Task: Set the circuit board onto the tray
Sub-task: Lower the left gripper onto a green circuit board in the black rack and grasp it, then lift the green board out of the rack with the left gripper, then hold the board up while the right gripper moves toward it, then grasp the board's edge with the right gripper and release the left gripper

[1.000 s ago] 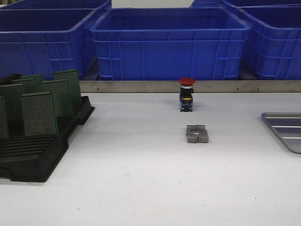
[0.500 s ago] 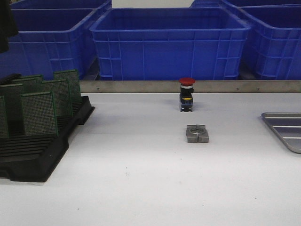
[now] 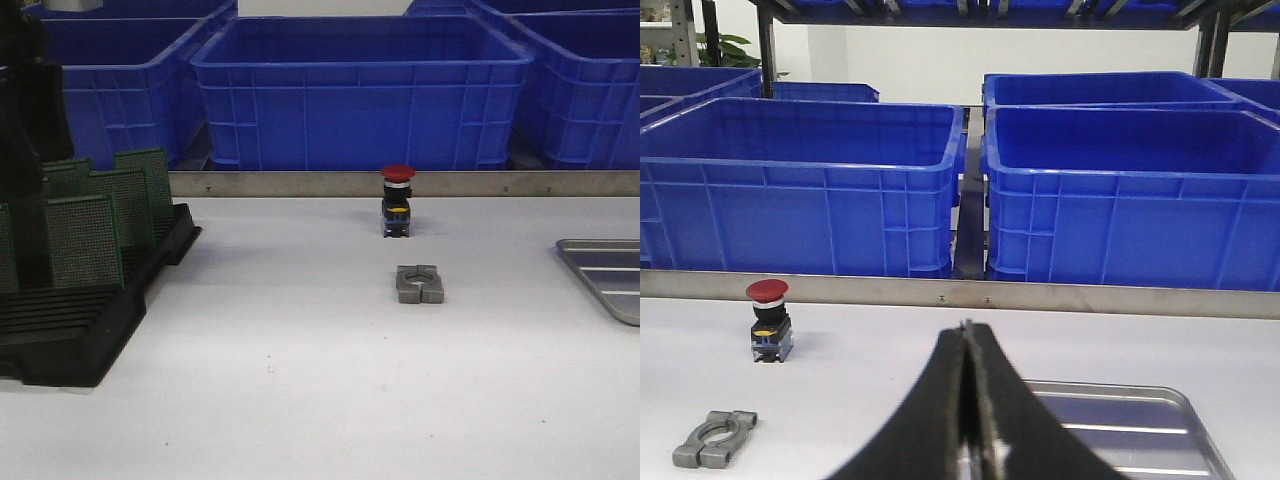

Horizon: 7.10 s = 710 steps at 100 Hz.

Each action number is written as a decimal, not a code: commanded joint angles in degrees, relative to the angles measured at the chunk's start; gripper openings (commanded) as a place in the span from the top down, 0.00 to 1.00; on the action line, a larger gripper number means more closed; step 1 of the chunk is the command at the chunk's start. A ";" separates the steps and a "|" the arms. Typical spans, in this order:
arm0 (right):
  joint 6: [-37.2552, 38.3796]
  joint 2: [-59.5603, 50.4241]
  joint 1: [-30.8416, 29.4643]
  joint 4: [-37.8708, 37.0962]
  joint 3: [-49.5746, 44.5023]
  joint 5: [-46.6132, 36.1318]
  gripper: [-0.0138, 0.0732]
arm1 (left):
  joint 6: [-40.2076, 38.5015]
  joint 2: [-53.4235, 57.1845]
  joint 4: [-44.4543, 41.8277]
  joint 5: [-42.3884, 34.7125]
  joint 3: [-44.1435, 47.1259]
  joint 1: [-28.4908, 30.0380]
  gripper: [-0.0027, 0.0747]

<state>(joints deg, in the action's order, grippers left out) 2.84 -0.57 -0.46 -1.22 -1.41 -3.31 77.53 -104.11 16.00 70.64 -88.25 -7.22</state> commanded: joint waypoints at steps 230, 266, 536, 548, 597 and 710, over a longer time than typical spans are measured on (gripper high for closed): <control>0.06 -1.22 0.22 -0.41 0.71 -4.95 0.92 | -2.01 -3.47 10.89 2.58 -11.12 0.03 0.99; 0.06 -1.22 0.22 -0.41 0.71 -4.95 0.92 | -10.59 4.23 22.40 2.48 -11.12 -6.16 0.99; -2.84 29.22 0.22 17.32 41.47 45.65 0.18 | -21.08 5.11 25.06 2.48 -11.00 -24.53 0.99; -15.77 35.55 0.22 25.84 42.64 45.81 0.18 | -21.08 5.11 25.06 2.48 -11.00 -24.53 0.99; -73.87 65.08 0.22 56.97 55.04 56.48 0.18 | -21.08 5.11 25.06 2.48 -11.00 -24.53 0.99; -84.60 86.11 10.58 62.67 69.23 66.41 0.38 | -21.08 5.11 25.06 2.48 -11.00 -25.31 0.99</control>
<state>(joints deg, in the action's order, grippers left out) -80.92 87.36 9.90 57.25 66.10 62.90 57.11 -101.99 37.63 70.87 -97.51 -32.05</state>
